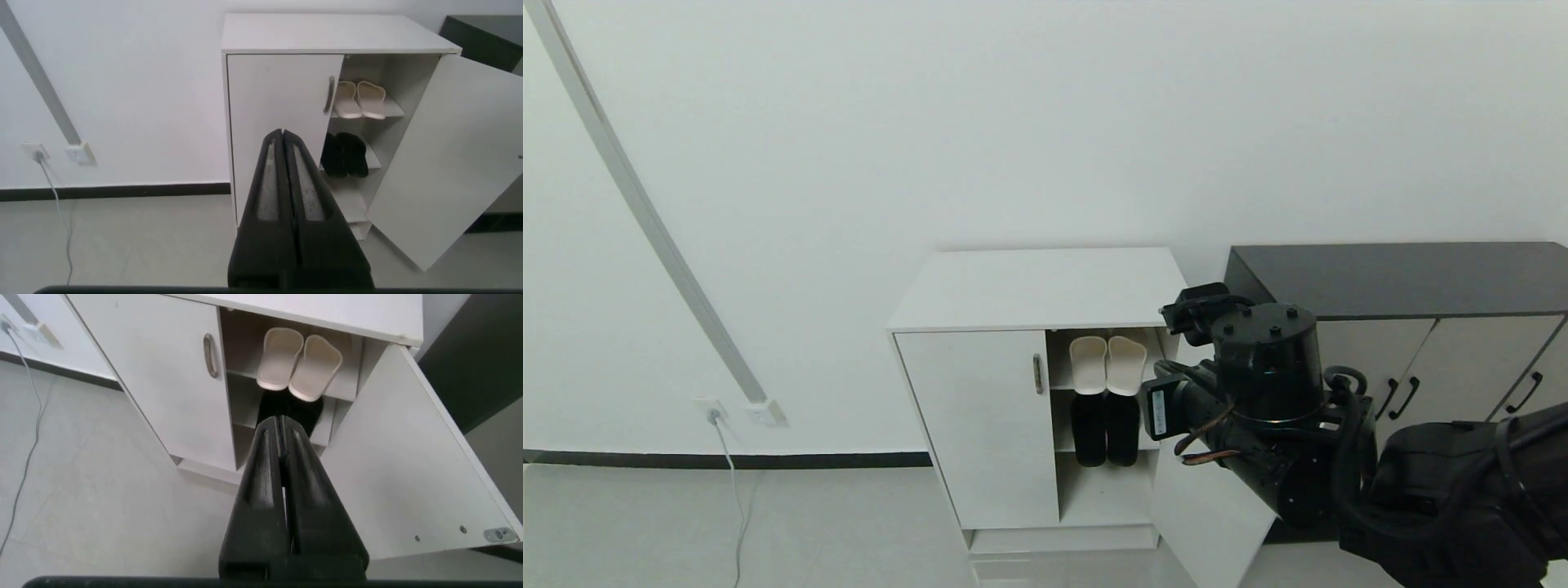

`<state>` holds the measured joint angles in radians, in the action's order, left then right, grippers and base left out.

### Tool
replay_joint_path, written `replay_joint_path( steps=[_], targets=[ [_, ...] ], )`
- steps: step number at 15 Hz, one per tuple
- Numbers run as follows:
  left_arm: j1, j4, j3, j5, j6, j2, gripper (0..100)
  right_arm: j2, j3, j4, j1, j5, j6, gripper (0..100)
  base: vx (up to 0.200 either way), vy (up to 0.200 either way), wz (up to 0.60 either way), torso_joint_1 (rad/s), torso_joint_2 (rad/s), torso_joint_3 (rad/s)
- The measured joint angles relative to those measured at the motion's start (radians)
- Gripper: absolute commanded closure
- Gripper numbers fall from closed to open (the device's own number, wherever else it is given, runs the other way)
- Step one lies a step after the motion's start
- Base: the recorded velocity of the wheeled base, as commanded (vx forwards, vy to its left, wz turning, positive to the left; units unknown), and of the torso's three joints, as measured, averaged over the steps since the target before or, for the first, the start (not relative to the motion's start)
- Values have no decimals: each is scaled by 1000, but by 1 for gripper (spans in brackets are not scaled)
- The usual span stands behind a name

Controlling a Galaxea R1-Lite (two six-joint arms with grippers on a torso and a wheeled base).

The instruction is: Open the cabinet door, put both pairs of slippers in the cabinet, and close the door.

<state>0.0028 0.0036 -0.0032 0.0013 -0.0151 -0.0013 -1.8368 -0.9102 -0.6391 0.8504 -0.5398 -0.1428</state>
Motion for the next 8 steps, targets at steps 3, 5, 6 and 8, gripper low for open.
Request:
replay_joint_path(
  steps=[3,5,6,8],
  targets=[
    [0,0,0,0,0,0,100,0,1,0,-7,0,1,100,0,0,0,0,0,0],
    [0,0,0,0,0,0,100,0,3,0,-9,0,9,100,0,0,-600,0,0,-2],
    [0,0,0,0,0,0,100,0,6,0,-10,0,12,100,0,0,-600,2,-2,7],
    [0,1,0,0,0,0,100,0,8,-1,-9,0,14,100,0,0,-600,5,-3,7]
  ],
)
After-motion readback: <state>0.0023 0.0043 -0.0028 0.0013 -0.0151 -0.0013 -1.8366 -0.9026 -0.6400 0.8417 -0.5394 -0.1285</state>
